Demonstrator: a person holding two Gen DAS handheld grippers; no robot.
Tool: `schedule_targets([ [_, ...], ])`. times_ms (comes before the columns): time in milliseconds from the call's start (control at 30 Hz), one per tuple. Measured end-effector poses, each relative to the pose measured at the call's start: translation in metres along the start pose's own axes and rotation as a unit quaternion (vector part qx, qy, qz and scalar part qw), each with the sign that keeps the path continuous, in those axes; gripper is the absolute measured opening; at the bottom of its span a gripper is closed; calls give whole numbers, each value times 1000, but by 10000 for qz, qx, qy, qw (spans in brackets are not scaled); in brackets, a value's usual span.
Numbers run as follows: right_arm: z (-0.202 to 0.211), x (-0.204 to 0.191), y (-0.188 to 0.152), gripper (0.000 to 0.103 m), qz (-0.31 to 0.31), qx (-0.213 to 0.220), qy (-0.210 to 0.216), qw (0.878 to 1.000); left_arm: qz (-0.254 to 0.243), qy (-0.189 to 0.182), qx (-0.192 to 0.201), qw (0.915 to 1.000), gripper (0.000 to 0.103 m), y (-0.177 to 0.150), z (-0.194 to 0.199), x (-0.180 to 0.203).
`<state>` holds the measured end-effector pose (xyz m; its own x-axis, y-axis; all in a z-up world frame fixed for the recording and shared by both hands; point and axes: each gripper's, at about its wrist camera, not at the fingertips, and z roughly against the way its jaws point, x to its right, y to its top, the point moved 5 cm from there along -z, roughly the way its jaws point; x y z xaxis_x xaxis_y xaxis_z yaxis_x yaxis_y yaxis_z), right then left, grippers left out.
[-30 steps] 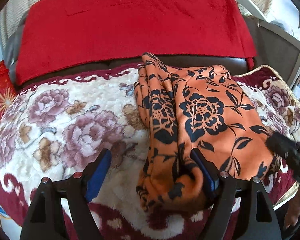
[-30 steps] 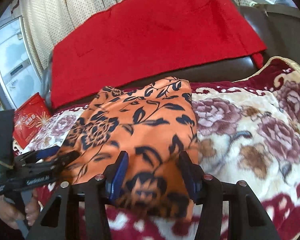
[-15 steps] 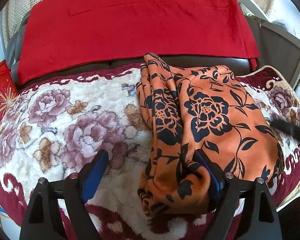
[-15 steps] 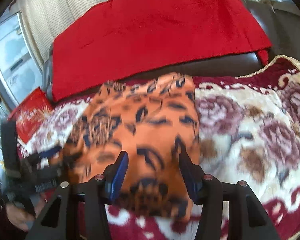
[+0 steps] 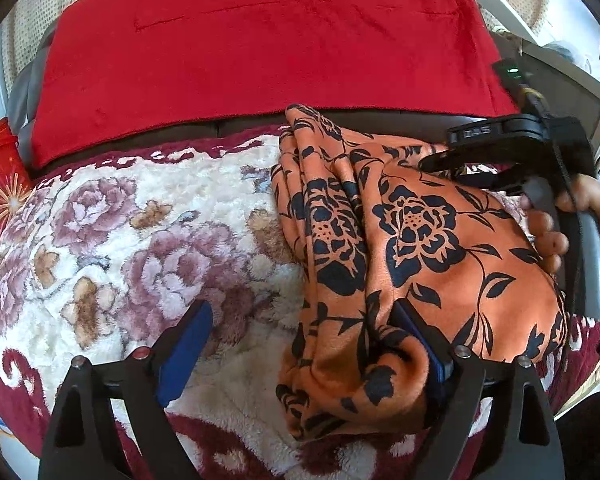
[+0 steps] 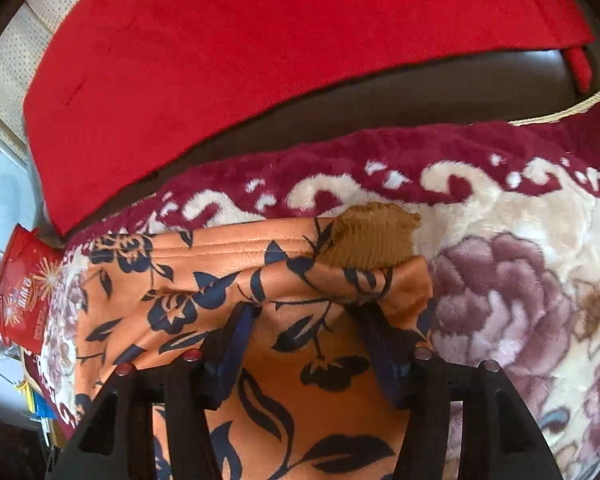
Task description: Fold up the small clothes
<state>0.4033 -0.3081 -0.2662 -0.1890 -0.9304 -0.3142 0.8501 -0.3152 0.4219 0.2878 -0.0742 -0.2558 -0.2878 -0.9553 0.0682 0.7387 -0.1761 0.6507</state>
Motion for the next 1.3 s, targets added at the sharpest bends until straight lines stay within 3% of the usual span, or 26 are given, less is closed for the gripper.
schedule_targets([
  [300, 120, -6, -70, 61, 294, 979, 309, 9943, -122, 170, 226, 9995, 91, 3, 27, 3],
  [633, 248, -33, -147, 64, 1022, 2058, 89, 9732, -224, 818, 1012, 9912, 91, 12, 123, 5],
  [800, 282, -45, -178, 66, 1097, 2384, 220, 9647, -248, 1308, 1424, 9808, 99, 15, 175, 6],
  [1067, 329, -67, -222, 67, 1509, 2836, -63, 9470, -245, 1515, 1883, 9700, 101, 12, 247, 14],
  [1300, 365, -77, -240, 70, 1709, 3198, -212, 9317, -118, 1578, 2191, 9628, 101, 13, 299, 19],
])
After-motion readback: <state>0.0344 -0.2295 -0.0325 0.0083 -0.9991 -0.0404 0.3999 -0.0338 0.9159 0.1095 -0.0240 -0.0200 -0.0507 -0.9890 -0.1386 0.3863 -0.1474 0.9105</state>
